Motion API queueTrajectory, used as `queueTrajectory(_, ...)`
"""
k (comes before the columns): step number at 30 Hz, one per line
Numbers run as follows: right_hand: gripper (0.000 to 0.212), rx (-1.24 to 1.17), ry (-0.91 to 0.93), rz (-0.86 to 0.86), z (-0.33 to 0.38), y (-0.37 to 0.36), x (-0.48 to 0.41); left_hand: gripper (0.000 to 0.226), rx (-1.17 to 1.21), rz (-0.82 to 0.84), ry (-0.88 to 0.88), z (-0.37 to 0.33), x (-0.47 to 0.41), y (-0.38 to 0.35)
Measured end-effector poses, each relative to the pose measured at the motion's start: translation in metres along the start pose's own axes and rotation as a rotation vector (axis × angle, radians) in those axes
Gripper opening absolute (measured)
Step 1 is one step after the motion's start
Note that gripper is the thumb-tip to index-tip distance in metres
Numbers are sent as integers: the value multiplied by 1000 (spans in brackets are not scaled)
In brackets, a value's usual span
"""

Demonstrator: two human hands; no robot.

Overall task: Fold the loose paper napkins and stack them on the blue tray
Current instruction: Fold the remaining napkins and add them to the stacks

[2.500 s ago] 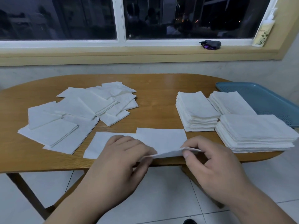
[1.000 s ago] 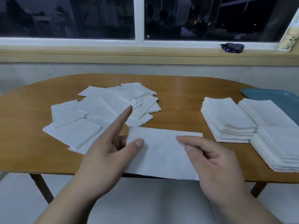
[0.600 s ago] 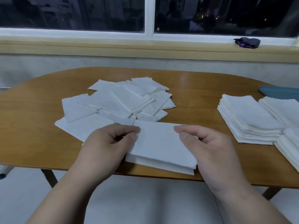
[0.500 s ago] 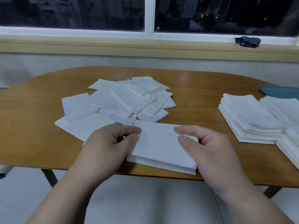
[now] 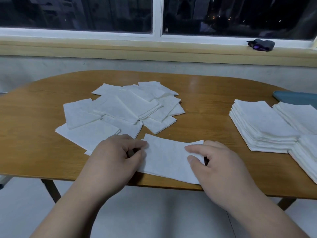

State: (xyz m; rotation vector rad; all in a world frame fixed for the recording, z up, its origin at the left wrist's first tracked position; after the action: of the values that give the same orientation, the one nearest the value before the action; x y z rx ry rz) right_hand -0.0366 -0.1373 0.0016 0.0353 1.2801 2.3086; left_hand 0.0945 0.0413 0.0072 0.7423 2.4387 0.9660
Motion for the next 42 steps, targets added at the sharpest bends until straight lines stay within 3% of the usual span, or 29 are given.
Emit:
queueTrajectory(13,30,-50,-16,-25,1,-3,-4,23,7,-104,20,1,1,7)
queueTrajectory(20,32,165,17,9,4,-11,-4,22,-78,-88,35,7,0,3)
queueTrajectory(27,24,224,27,-170,3,-5,4,24,-279,-111,-112,-2,2,1)
queueTrajectory(34,48,243,65,10,6,-11,2,33,-253,79,-234,-3,7,-7)
queueTrajectory(42,35,159,79,117,7,-11,1,18,-304,5,-267,-3,31,-4)
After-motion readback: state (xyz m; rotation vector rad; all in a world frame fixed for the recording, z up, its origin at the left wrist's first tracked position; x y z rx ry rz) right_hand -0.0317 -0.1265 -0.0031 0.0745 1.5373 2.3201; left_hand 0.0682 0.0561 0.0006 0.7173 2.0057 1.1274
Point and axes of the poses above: each hand's wrist, its own x-axis away from the middle knuckle, its own y-axis out of the back of the hand, z = x × y, the point moved 6 cm from there along -x, towards the middle knuckle, and after that the axes turned 4 degrees about z, right-handed, at the moved point
